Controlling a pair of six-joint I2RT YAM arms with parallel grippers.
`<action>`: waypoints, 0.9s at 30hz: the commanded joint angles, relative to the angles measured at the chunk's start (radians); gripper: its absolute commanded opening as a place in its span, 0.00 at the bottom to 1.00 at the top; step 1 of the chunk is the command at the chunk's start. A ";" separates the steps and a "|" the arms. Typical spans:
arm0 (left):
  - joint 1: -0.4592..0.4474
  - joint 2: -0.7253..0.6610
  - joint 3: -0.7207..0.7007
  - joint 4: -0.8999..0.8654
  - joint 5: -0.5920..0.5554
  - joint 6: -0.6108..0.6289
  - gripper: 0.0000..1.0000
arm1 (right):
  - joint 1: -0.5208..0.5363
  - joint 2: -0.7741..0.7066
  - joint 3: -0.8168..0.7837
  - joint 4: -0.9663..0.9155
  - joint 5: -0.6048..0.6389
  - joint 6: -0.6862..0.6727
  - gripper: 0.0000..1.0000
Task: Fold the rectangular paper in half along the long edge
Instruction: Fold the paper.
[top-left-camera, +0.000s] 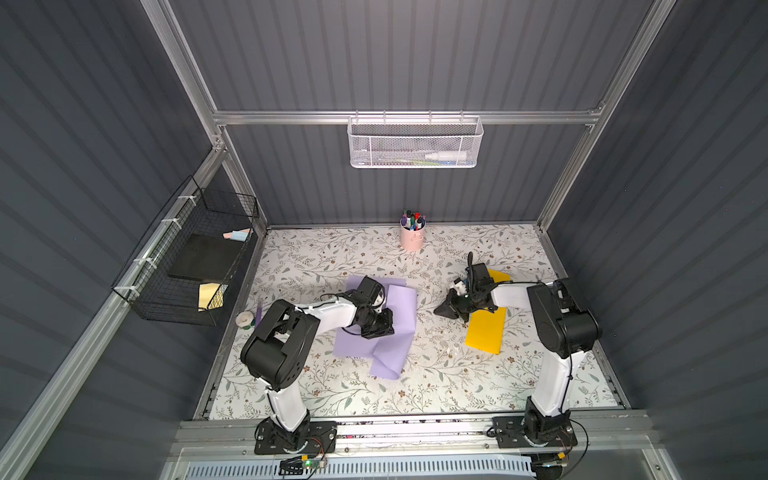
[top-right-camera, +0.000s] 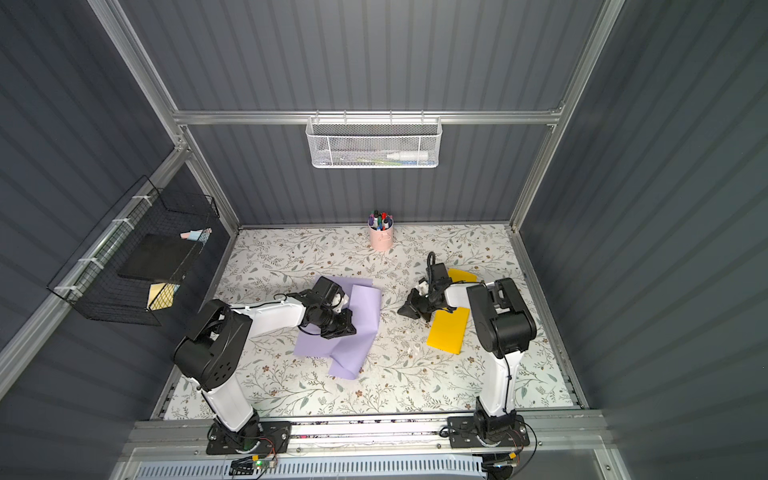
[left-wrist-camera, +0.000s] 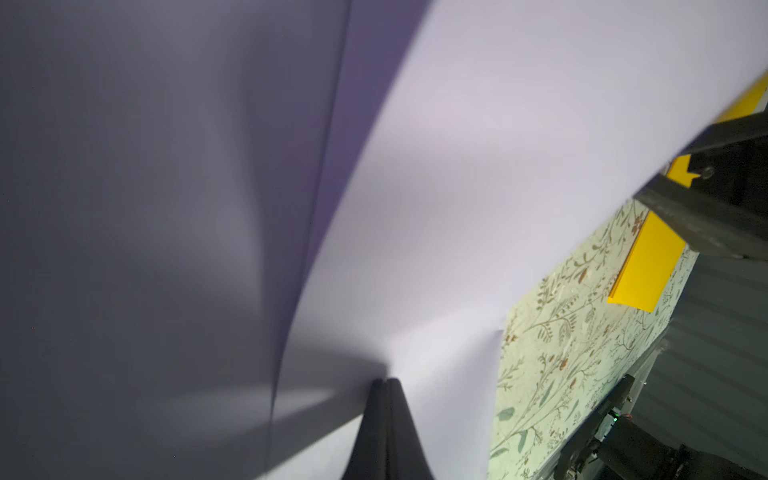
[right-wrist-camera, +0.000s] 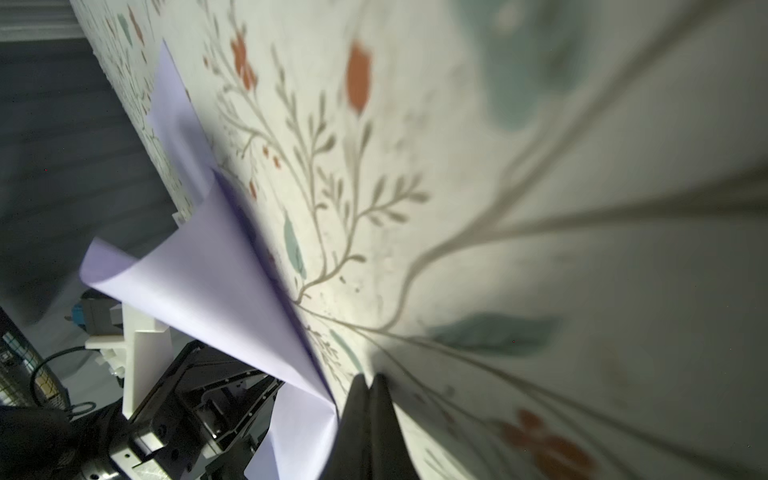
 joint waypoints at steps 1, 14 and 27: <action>-0.005 0.039 -0.024 -0.096 -0.056 0.017 0.01 | 0.058 -0.029 0.032 -0.079 0.027 -0.024 0.00; -0.005 0.035 -0.023 -0.108 -0.061 0.019 0.01 | 0.285 0.102 0.177 0.003 -0.017 0.085 0.00; -0.005 0.027 -0.025 -0.112 -0.063 0.022 0.01 | 0.180 0.132 0.064 0.078 0.031 0.107 0.00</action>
